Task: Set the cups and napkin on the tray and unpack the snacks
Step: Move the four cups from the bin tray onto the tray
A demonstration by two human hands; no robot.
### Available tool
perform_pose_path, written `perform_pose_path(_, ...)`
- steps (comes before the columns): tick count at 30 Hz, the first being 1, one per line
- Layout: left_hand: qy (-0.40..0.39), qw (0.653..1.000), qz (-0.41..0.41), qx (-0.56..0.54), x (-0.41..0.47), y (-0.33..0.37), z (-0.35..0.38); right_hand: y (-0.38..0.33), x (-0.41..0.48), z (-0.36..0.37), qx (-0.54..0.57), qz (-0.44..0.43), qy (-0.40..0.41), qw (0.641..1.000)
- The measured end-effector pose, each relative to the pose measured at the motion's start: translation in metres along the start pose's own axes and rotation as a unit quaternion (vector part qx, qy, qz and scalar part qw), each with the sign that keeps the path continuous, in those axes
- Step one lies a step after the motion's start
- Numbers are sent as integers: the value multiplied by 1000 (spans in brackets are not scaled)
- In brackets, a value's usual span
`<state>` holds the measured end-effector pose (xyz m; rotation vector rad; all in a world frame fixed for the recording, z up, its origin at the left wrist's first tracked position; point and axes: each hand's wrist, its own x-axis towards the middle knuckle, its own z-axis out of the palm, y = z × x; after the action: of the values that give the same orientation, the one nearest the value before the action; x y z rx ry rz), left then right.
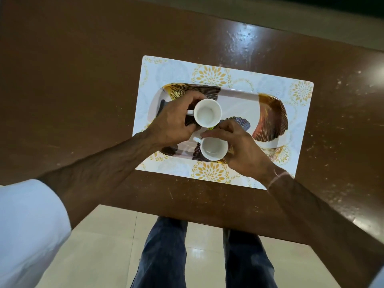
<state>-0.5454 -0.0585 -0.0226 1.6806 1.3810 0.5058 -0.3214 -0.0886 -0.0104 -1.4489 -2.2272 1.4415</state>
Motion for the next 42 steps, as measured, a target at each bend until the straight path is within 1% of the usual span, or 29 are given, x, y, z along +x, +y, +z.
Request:
perform_pose_path(2, -8, 1000, 2, 0, 5, -2, -5, -2, 2, 2, -6, -14, 15, 1000)
perform_pose_path(3, -9, 1000, 2, -5, 8, -2, -8, -3, 1, 5, 9, -10, 36, 999)
perform_pose_path(7, -17, 1000, 7, -12, 20, -2, -14, -10, -14, 28, 96, 71, 140, 983)
perform_pose_path(11, -23, 1000, 16, -4, 25, 0, -15, -14, -17, 43, 142, 120, 169, 968)
perform_pose_path(14, -20, 1000, 14, 9, 26, 1, -17, -16, -12, 43, 155, 143, 187, 959)
perform_pose_path(18, -22, 1000, 5, 14, 24, 9, -15, -8, -5, 37, 147, 135, 177, 964)
perform_pose_path(22, -46, 998, -13, 45, 23, 23, -24, 1, -3, 25, 162, 112, 154, 968)
perform_pose_path(24, -58, 997, -27, 34, 25, 34, -29, 9, -5, 13, 165, 86, 173, 967)
perform_pose_path(26, -65, 997, -8, 49, 32, 49, -23, 24, -12, -6, 146, 74, 207, 965)
perform_pose_path(29, -32, 989, 39, 137, 48, 79, 5, 50, -30, -42, 132, 108, 237, 956)
perform_pose_path(31, -25, 986, 48, 158, 63, 105, 37, 70, -48, -70, 131, 135, 250, 950)
perform_pose_path(33, -42, 987, 54, 149, 82, 129, 70, 91, -67, -96, 133, 149, 264, 943)
perform_pose_path(36, -79, 987, 54, 128, 112, 168, 131, 128, -105, -139, 128, 172, 312, 925)
perform_pose_path(40, -113, 989, 44, 82, 148, 213, 209, 179, -157, -189, 86, 204, 363, 905)
perform_pose_path(42, -129, 986, 58, 87, 167, 236, 250, 205, -186, -213, 66, 221, 383, 895)
